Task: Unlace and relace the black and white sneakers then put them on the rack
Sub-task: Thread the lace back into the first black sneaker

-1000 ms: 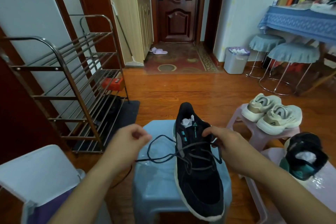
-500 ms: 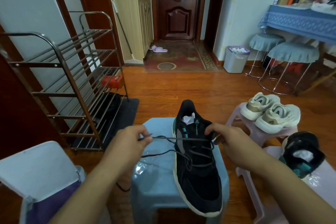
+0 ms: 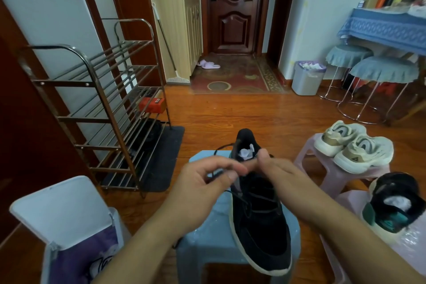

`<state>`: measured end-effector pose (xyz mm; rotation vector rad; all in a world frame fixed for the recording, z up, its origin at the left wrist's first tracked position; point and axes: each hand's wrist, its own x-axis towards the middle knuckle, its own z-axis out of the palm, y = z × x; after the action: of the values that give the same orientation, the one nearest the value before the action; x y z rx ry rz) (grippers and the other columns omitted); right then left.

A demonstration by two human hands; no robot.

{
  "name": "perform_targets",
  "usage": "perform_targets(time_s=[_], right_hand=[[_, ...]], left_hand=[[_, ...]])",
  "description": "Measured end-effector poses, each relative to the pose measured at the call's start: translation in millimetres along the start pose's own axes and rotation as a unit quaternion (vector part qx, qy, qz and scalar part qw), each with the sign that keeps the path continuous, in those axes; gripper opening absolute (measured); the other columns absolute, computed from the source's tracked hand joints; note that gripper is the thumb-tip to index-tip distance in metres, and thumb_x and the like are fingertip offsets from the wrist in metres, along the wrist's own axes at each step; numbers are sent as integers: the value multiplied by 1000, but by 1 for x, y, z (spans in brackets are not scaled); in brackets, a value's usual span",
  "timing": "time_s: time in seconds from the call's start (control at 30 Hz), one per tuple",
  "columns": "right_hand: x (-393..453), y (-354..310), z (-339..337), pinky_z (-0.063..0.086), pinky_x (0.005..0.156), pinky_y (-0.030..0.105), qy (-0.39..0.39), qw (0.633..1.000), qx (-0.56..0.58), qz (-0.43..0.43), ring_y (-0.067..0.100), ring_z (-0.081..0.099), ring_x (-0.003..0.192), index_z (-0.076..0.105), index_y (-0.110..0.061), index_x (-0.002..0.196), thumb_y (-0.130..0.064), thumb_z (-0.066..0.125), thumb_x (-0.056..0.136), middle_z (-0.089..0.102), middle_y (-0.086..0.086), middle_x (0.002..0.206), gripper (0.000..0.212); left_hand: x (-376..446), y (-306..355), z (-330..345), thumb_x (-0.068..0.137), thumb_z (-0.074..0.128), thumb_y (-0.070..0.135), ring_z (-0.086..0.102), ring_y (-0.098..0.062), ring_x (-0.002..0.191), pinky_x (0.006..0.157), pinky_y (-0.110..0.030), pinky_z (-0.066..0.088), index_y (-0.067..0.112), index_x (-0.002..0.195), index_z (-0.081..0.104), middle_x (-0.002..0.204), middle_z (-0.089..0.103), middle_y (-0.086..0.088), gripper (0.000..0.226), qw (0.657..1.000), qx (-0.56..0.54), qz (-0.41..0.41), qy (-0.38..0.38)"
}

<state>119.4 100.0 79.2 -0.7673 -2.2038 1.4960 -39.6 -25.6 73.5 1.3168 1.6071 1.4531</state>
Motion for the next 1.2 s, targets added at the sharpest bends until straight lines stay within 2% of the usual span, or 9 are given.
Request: perform_targets(time_s=[0.13, 0.27, 0.33, 0.57, 0.7, 0.77, 0.87, 1.03, 1.2], right_hand=[[-5, -5, 19, 52, 95, 35, -104, 949, 292, 57, 33, 66, 114, 67, 10, 106, -36, 54, 100, 69, 27, 115, 48], [5, -3, -3, 60, 82, 35, 14, 833, 551, 48, 19, 69, 84, 62, -13, 85, -25, 51, 100, 68, 5, 81, 22], [7, 1, -32, 54, 61, 23, 71, 791, 607, 32, 7, 46, 52, 57, -17, 81, -31, 45, 103, 40, -8, 59, 29], [11, 49, -98, 20, 37, 20, 314, 854, 398, 117, 8, 20, 47, 53, -17, 90, -30, 39, 108, 25, -4, 63, 27], [11, 28, -69, 13, 44, 23, 208, 902, 357, 129, 11, 18, 54, 58, -5, 110, -44, 41, 105, 28, -3, 65, 43], [8, 15, -39, 13, 46, 25, 119, 920, 354, 115, 11, 21, 54, 62, -2, 120, -33, 41, 106, 34, -2, 68, 40], [4, 9, 9, 16, 48, 26, 58, 953, 283, 96, 13, 27, 54, 68, -8, 119, -7, 45, 102, 37, 4, 69, 29], [0, 14, 49, 43, 60, 21, 114, 984, 122, 64, 6, 55, 56, 48, -33, 143, -6, 49, 103, 66, 7, 68, 48], [0, 10, 44, 54, 64, 23, 85, 992, 51, 73, 8, 69, 69, 41, -35, 147, -14, 56, 101, 75, 1, 81, 53]], left_hand=[[-1, -2, 4, 99, 61, 0, 70, -8, 104, 95, -27, 52, 10, 96, 78, 104, 76, -1, 20, 990, 17, 2, -137], [-1, -3, -10, 99, 63, 7, 71, -5, 95, 90, -21, 52, 14, 96, 79, 97, 77, 3, 18, 977, 57, -56, -196], [0, -12, -21, 100, 64, 13, 69, -6, 103, 99, -24, 50, 19, 97, 80, 100, 77, 6, 17, 955, 111, -97, -256], [8, -35, -34, 98, 66, 14, 66, 3, 99, 89, -12, 44, 23, 101, 81, 106, 77, 10, 17, 907, 177, -192, -332], [13, -36, -32, 98, 67, 21, 67, -1, 87, 80, -18, 47, 29, 108, 80, 122, 70, 22, 18, 957, 79, -196, -200], [14, -30, -25, 98, 67, 20, 47, -3, 49, 51, -14, 39, 31, 101, 80, 106, 75, 18, 17, 982, 39, -171, -69], [15, -21, -2, 95, 69, 24, 30, -9, 43, 43, -22, 25, 28, 88, 81, 70, 64, 8, 14, 983, -45, -171, 50], [5, -17, 38, 95, 68, 18, 32, -5, 39, 36, -19, 23, 16, 93, 81, 69, 64, -3, 13, 931, -229, -253, 127], [10, -23, 38, 97, 67, 19, 43, -1, 40, 41, -18, 29, 16, 94, 78, 68, 67, 4, 12, 941, -186, -256, 121]])
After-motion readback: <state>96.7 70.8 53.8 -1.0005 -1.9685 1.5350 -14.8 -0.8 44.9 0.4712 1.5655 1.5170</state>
